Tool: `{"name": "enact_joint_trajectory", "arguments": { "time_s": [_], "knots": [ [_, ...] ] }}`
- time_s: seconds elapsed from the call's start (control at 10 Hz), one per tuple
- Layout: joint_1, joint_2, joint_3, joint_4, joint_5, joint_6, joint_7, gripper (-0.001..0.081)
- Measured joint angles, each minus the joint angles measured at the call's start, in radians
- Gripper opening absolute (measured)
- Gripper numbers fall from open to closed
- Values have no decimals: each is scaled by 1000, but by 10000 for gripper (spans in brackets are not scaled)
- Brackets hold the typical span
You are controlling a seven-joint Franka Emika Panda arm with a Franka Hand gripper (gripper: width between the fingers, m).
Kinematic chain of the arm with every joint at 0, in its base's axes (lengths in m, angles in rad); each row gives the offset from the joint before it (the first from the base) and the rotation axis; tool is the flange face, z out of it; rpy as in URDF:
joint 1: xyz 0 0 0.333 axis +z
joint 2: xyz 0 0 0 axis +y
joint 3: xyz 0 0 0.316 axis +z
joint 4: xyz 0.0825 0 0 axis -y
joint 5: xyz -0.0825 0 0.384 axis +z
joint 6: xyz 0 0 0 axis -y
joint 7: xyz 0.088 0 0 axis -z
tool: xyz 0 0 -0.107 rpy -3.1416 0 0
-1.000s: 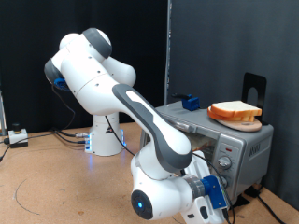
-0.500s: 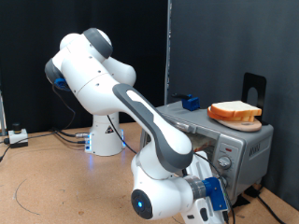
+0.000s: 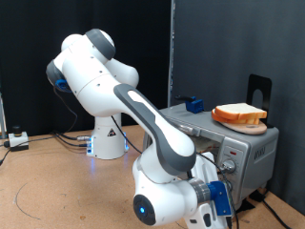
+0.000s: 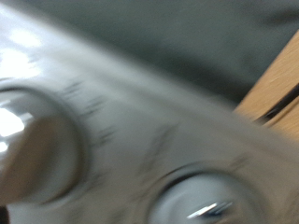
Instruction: Make a piece of toast with the oven
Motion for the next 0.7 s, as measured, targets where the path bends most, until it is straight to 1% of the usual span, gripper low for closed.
{"name": "enact_joint_trajectory", "arguments": {
  "time_s": [0.1,0.2,0.3,0.5,0.7],
  "knots": [
    [-17,-4,-7,8,-4,-97,68,783],
    [-37,-12,-13,12,-13,-160,111,802],
    [-55,-30,-18,14,-30,-188,126,802],
    [-83,-80,-26,16,-67,-179,129,809],
    [-107,-128,-34,26,-72,-185,147,809]
  ]
}}
